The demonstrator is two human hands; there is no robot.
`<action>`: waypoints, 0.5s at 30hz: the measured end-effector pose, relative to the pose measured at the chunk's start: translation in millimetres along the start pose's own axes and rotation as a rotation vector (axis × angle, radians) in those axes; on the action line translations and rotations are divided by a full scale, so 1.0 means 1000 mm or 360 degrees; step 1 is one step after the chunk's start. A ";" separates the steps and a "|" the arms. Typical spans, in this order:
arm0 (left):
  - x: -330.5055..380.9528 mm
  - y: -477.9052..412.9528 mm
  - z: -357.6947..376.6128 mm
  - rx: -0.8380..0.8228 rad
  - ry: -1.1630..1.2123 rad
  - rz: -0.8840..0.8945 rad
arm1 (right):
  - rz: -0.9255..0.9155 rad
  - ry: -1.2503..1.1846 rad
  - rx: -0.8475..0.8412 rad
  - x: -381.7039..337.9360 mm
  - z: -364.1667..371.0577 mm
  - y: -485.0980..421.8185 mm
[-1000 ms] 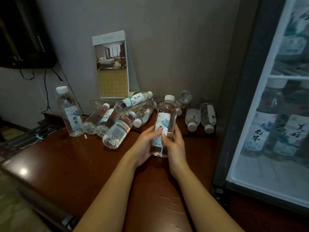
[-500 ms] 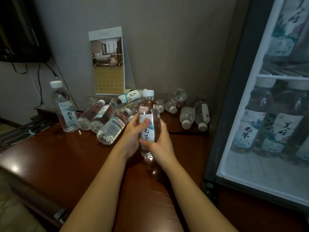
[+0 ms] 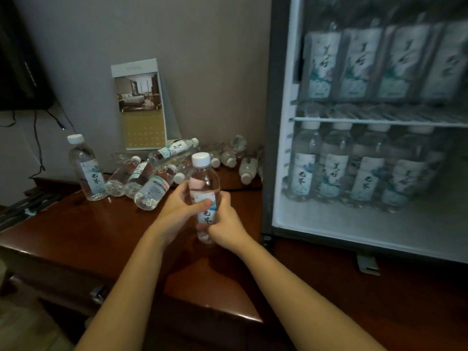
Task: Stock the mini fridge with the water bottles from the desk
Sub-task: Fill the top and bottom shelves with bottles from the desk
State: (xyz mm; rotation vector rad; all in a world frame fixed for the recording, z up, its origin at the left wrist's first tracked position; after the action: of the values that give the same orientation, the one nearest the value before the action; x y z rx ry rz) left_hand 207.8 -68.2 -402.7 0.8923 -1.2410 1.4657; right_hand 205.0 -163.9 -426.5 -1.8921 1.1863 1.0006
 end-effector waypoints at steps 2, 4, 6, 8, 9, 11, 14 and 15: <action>0.014 0.013 0.010 -0.0048 -0.0112 0.0033 | -0.0031 0.0042 0.0048 -0.005 -0.011 0.021; 0.027 0.026 0.026 -0.0102 -0.0179 0.0053 | -0.0072 0.0063 0.0104 -0.012 -0.025 0.042; 0.039 0.037 0.051 -0.0172 -0.0218 0.0076 | -0.0115 0.0040 0.0176 -0.017 -0.046 0.062; 0.049 0.042 0.086 -0.0275 -0.0196 0.0112 | -0.0149 -0.0017 0.0269 -0.019 -0.074 0.084; 0.053 0.045 0.107 -0.0338 -0.0175 0.0121 | -0.0164 -0.0027 0.0322 -0.018 -0.090 0.094; 0.056 0.047 0.151 -0.0466 -0.0207 0.0143 | -0.0177 -0.0007 0.0439 -0.011 -0.127 0.116; 0.046 0.044 0.223 -0.0646 -0.0273 0.0146 | -0.0150 0.0063 0.0666 0.009 -0.187 0.146; 0.040 0.042 0.247 -0.0693 -0.0254 0.0130 | -0.0142 0.0076 0.0762 0.017 -0.208 0.156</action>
State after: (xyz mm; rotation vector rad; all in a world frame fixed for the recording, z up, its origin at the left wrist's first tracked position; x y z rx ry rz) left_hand 143.4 -301.2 -324.4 0.6762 -1.6522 1.1344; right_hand 117.4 -401.4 -365.2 -1.5755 1.2269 0.5608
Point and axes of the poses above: each hand's wrist, its own y-axis away from the middle knuckle, its own z-axis out of the palm, x = y × z, the point moved 10 cm from there along -y, towards the middle knuckle, and after that the axes turned 9 degrees about y, right-handed, at the moved point
